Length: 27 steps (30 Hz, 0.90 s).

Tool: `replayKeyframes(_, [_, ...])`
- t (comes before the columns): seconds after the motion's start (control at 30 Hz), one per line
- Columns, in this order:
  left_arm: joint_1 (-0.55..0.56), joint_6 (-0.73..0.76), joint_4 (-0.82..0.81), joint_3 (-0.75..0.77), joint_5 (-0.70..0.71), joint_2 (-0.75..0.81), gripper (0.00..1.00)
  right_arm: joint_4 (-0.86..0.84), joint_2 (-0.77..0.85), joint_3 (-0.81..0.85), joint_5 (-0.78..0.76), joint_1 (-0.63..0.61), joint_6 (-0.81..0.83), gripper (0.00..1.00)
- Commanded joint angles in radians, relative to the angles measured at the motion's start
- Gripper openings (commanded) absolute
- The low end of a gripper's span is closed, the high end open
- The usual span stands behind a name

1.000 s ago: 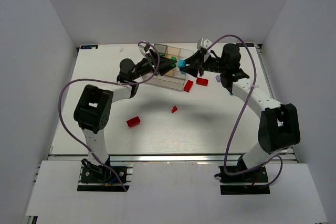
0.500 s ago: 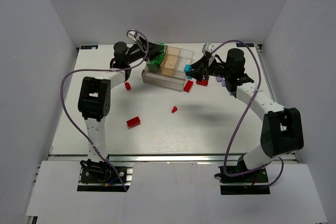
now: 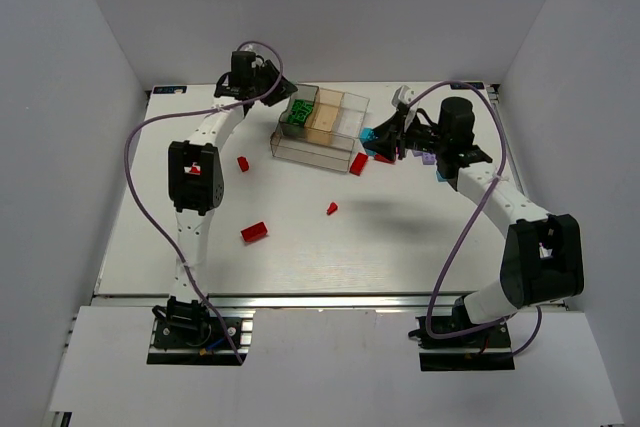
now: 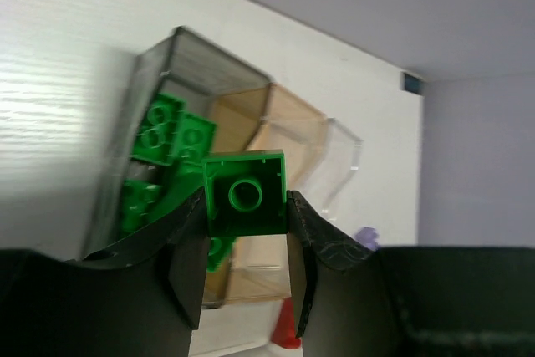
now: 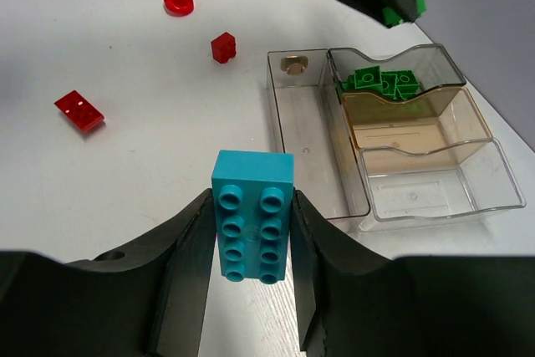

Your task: Sort the legos into containers by color

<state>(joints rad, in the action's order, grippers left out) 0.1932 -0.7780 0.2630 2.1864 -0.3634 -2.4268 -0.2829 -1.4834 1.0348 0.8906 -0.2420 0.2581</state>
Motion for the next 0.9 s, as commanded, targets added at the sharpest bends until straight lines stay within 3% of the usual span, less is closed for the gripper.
replayKeyframes(0.0, [0.011, 0.101, 0.134, 0.041, 0.107, -0.003, 0.18, -0.004, 0.034, 0.002, -0.007, 0.009, 0.021, 0.00])
replayKeyframes(0.33, [0.020, 0.105, 0.130, 0.021, 0.092, -0.028, 0.32, 0.022, 0.018, 0.019, -0.018, 0.020, 0.035, 0.00])
replayKeyframes(0.47, [0.029, 0.111, 0.134, 0.018, 0.078, -0.026, 0.42, 0.027, 0.012, 0.024, -0.019, 0.020, 0.036, 0.00])
replayKeyframes(0.6, [0.029, 0.120, 0.150, 0.016, 0.080, -0.026, 0.59, 0.028, 0.003, 0.027, -0.021, 0.020, 0.038, 0.00])
replayKeyframes(0.87, [0.029, 0.125, 0.134, 0.022, 0.061, 0.014, 0.67, 0.040, -0.021, 0.053, -0.022, 0.018, 0.047, 0.00])
